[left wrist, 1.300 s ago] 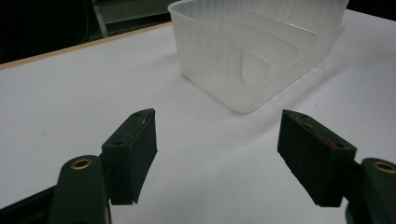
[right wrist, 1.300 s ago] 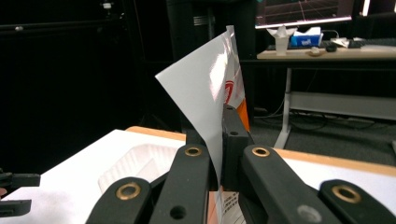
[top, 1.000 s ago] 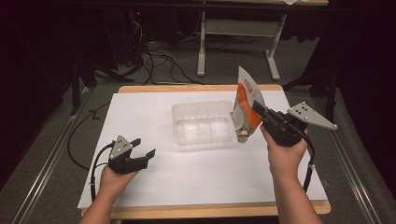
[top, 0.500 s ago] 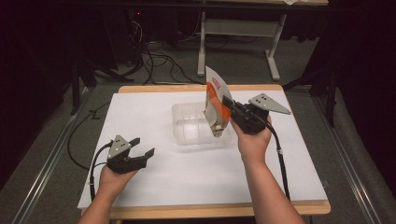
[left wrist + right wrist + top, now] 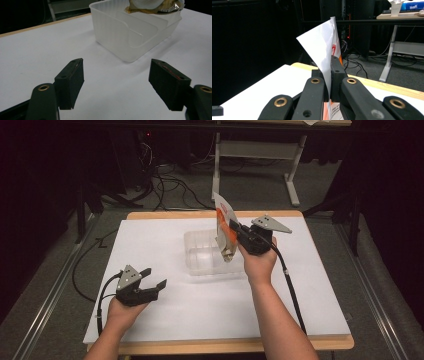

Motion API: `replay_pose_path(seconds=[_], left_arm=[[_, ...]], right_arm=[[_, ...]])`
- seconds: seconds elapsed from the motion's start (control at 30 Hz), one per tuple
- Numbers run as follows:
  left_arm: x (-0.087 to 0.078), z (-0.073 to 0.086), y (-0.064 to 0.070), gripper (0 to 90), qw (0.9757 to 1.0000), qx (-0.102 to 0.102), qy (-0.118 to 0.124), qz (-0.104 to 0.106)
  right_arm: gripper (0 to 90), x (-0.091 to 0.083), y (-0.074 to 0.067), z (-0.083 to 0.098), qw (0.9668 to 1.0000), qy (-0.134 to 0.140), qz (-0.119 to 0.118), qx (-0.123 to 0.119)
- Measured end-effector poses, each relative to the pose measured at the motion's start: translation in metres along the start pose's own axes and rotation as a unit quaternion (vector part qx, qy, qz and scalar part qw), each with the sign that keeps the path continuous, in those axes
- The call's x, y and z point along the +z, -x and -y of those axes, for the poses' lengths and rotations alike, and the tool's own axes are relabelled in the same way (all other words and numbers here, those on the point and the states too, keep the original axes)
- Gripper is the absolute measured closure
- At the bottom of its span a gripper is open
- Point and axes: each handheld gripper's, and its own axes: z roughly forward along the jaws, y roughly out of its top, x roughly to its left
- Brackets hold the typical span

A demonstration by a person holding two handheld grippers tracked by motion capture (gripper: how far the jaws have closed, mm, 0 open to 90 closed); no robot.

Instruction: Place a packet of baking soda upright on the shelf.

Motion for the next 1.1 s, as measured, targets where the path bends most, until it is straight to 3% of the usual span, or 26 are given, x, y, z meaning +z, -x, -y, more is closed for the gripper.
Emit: replay_pose_path(seconds=[0.2,0.4,0.53,0.73,0.93,1.1], left_arm=[[0.001,0.0,0.0,28.8,1.0,-0.003,0.001,0.001],[0.002,0.0,0.001,28.8,1.0,0.001,-0.003,0.003],[0.002,0.0,0.0,28.8,1.0,0.001,-0.003,0.003],[0.002,0.0,0.001,28.8,1.0,0.002,-0.002,0.003],[0.002,0.0,0.001,28.9,1.0,0.002,-0.003,0.002],[0.002,0.0,0.001,28.9,1.0,0.002,-0.002,0.002]], right_arm=[[90.0,0.011,-0.001,0.007,1.0,-0.001,-0.002,-0.002],[90.0,0.019,-0.004,0.013,0.9997,0.005,-0.006,-0.024],[90.0,0.026,-0.006,0.021,0.9991,-0.009,0.002,-0.041],[90.0,0.026,-0.002,0.038,0.9995,-0.011,0.002,-0.03],[90.0,0.022,-0.004,0.043,0.9997,-0.007,-0.006,-0.022],[78.8,0.023,-0.006,0.05,0.9997,-0.019,-0.01,-0.015]])
